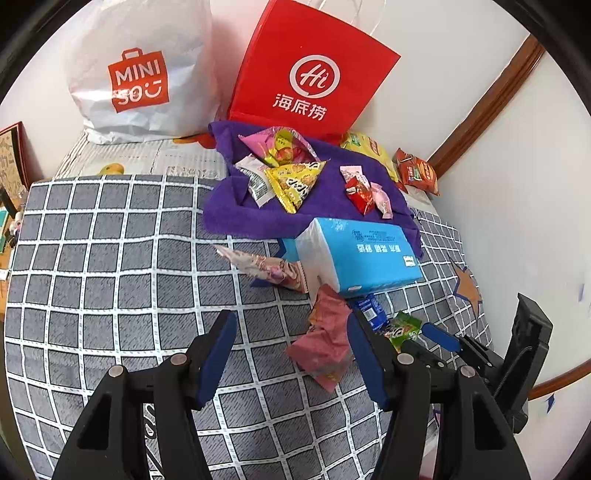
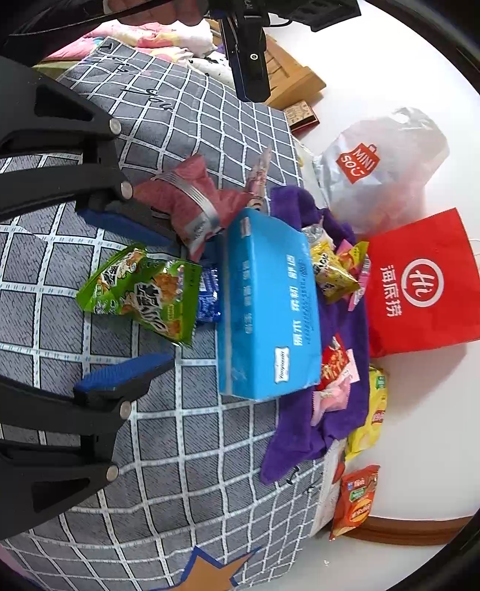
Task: Organize snacks
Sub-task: 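Move both open tools back toward the snack pile, then grasp the green snack bag with the right tool while the left tool grasps the maroon bag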
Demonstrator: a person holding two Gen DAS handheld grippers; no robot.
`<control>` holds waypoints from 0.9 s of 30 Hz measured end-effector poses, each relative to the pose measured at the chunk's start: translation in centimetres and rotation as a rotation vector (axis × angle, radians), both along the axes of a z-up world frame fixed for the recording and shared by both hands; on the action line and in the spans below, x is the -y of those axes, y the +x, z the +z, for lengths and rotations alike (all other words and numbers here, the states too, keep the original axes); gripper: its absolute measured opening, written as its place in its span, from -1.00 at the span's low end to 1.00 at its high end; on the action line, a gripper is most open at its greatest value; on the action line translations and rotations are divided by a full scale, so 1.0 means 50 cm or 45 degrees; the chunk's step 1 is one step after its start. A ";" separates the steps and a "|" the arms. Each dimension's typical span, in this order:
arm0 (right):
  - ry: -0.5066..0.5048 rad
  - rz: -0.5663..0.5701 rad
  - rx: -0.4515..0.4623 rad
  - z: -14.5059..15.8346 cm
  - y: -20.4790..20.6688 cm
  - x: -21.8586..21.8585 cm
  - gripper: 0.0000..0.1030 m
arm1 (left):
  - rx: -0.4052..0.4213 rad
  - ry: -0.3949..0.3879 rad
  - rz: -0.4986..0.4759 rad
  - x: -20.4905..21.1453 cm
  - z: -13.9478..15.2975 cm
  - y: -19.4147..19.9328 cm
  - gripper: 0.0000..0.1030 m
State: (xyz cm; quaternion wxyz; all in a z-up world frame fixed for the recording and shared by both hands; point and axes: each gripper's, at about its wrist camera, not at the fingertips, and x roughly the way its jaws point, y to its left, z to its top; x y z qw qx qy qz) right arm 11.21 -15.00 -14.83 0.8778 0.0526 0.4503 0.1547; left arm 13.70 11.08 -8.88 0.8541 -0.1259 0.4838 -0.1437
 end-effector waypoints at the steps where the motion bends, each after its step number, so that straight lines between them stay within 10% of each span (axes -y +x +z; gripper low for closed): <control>1: -0.002 0.000 -0.004 -0.004 0.000 -0.003 0.23 | -0.003 -0.001 0.002 -0.001 -0.003 -0.001 0.17; 27: 0.033 -0.028 -0.013 -0.025 0.027 0.029 -0.19 | -0.052 0.102 -0.118 0.088 -0.053 0.025 0.17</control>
